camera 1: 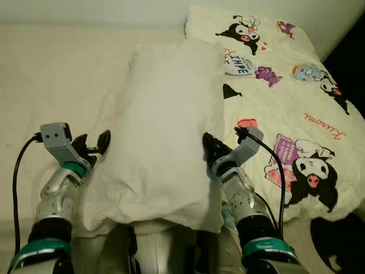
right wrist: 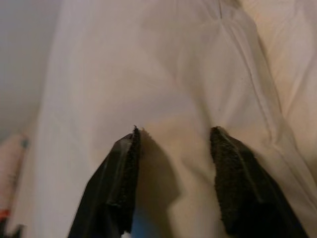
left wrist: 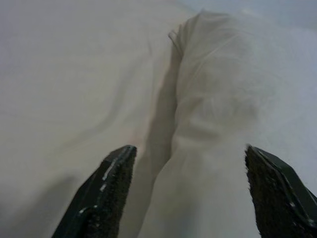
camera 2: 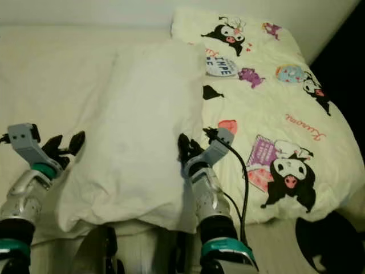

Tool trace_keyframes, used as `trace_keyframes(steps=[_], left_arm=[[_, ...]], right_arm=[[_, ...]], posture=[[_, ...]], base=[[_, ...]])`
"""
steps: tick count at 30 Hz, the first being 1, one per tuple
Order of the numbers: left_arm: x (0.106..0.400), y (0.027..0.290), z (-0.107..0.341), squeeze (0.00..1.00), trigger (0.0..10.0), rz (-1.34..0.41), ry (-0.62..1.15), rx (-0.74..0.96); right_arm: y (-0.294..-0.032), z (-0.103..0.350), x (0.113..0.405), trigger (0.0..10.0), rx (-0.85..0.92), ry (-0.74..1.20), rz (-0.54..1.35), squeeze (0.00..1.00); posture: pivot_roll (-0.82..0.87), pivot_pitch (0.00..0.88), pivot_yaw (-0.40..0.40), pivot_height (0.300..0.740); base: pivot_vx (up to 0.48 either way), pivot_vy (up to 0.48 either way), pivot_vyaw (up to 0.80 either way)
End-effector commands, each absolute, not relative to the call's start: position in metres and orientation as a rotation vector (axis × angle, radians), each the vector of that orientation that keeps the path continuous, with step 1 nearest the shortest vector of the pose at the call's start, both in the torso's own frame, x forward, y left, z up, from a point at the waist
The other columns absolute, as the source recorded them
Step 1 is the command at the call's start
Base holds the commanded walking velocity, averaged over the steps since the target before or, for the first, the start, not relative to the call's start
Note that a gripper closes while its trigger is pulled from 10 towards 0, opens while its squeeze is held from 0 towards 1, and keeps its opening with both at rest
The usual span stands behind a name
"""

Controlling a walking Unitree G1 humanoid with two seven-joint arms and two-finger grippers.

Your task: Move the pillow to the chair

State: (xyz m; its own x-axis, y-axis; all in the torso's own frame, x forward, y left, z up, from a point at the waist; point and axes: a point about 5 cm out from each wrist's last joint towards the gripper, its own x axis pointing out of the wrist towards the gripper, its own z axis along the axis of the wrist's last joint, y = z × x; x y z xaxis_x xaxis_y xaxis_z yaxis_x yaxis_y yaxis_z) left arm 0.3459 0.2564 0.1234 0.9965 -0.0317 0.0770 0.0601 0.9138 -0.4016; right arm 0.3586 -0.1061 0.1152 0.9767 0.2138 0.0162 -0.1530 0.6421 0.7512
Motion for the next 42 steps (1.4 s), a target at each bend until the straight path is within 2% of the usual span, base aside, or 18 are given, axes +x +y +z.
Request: trace_keyframes(steps=[1, 10, 12, 16, 18, 23, 25, 27, 29, 33, 34, 37, 39, 40, 41, 42], left_arm=[[0.341, 0.262, 0.110, 1.00, 10.0, -0.056, -0.033, -0.513], [0.334, 0.274, 0.101, 1.00, 10.0, -0.040, -0.033, -0.590], [0.327, 0.284, 0.092, 1.00, 10.0, 0.036, -0.022, -0.615], [0.324, 0.288, 0.088, 1.00, 10.0, 0.075, -0.019, -0.627], [0.321, 0.293, 0.085, 1.00, 10.0, 0.121, -0.023, -0.649], [0.321, 0.294, 0.086, 1.00, 10.0, 0.103, -0.024, -0.644], [0.320, 0.292, 0.083, 1.00, 10.0, 0.087, -0.016, -0.666], [0.320, 0.291, 0.081, 1.00, 10.0, 0.083, -0.011, -0.676], [0.319, 0.285, 0.074, 1.00, 10.0, 0.081, 0.016, -0.703], [0.319, 0.282, 0.072, 1.00, 10.0, 0.079, 0.024, -0.714], [0.319, 0.278, 0.070, 1.00, 10.0, 0.078, 0.025, -0.724], [0.321, 0.271, 0.068, 1.00, 10.0, 0.064, 0.031, -0.735], [0.322, 0.268, 0.068, 1.00, 10.0, 0.051, 0.033, -0.733], [0.322, 0.268, 0.068, 1.00, 10.0, 0.051, 0.033, -0.733], [0.322, 0.267, 0.069, 1.00, 10.0, 0.032, 0.033, -0.726], [0.322, 0.267, 0.069, 1.00, 10.0, 0.032, 0.033, -0.726]], right_arm=[[-0.095, 0.104, 0.351, 10.0, 0.939, 0.112, 0.229, 1.00], [-0.096, 0.100, 0.347, 10.0, 0.952, 0.123, 0.253, 1.00], [-0.098, 0.101, 0.346, 10.0, 0.967, 0.121, 0.275, 1.00], [-0.099, 0.101, 0.345, 10.0, 0.970, 0.119, 0.282, 1.00], [-0.104, 0.112, 0.347, 10.0, 1.007, 0.072, 0.292, 1.00], [-0.108, 0.144, 0.353, 10.0, 1.108, -0.029, 0.390, 1.00], [-0.099, 0.149, 0.349, 10.0, 1.109, 0.002, 0.515, 1.00], [-0.094, 0.148, 0.347, 10.0, 1.096, 0.028, 0.557, 1.00], [-0.078, 0.136, 0.335, 10.0, 1.018, 0.123, 0.659, 1.00], [-0.071, 0.131, 0.329, 10.0, 0.986, 0.159, 0.692, 1.00], [-0.065, 0.124, 0.322, 10.0, 0.932, 0.194, 0.720, 1.00], [-0.060, 0.111, 0.317, 10.0, 0.860, 0.220, 0.683, 1.00], [-0.074, 0.110, 0.326, 10.0, 0.878, 0.168, 0.553, 1.00], [-0.074, 0.110, 0.326, 10.0, 0.878, 0.168, 0.553, 1.00], [-0.088, 0.113, 0.338, 10.0, 0.924, 0.117, 0.452, 1.00], [-0.088, 0.113, 0.338, 10.0, 0.924, 0.117, 0.452, 1.00]], posture=[[-0.06, 0.257, -0.078, 0.610], [-0.09, 0.267, -0.098, 0.610], [-0.11, 0.280, -0.102, 0.610], [-0.11, 0.280, -0.102, 0.610], [-0.11, 0.276, -0.101, 0.610], [-0.10, 0.268, -0.101, 0.610], [-0.12, 0.269, -0.100, 0.610], [-0.12, 0.269, -0.100, 0.610], [-0.12, 0.271, -0.102, 0.610], [-0.12, 0.271, -0.102, 0.610], [-0.13, 0.275, -0.101, 0.610], [-0.12, 0.280, -0.101, 0.610], [-0.11, 0.285, -0.100, 0.610], [-0.11, 0.285, -0.100, 0.610], [-0.10, 0.284, -0.100, 0.610], [-0.10, 0.284, -0.100, 0.610]], base=[[0.000, 0.000, 0.00], [0.000, 0.000, 0.00], [0.000, 0.000, 0.00], [0.000, 0.000, 0.00], [0.000, 0.000, 0.00], [0.000, 0.000, 0.00], [0.000, 0.000, 0.00], [0.000, 0.000, 0.00], [0.000, 0.000, 0.00], [0.000, 0.000, 0.00], [0.000, 0.000, 0.00], [0.000, 0.000, 0.00], [0.000, 0.000, 0.00], [0.000, 0.000, 0.00], [0.000, 0.000, 0.00], [0.000, 0.000, 0.00]])
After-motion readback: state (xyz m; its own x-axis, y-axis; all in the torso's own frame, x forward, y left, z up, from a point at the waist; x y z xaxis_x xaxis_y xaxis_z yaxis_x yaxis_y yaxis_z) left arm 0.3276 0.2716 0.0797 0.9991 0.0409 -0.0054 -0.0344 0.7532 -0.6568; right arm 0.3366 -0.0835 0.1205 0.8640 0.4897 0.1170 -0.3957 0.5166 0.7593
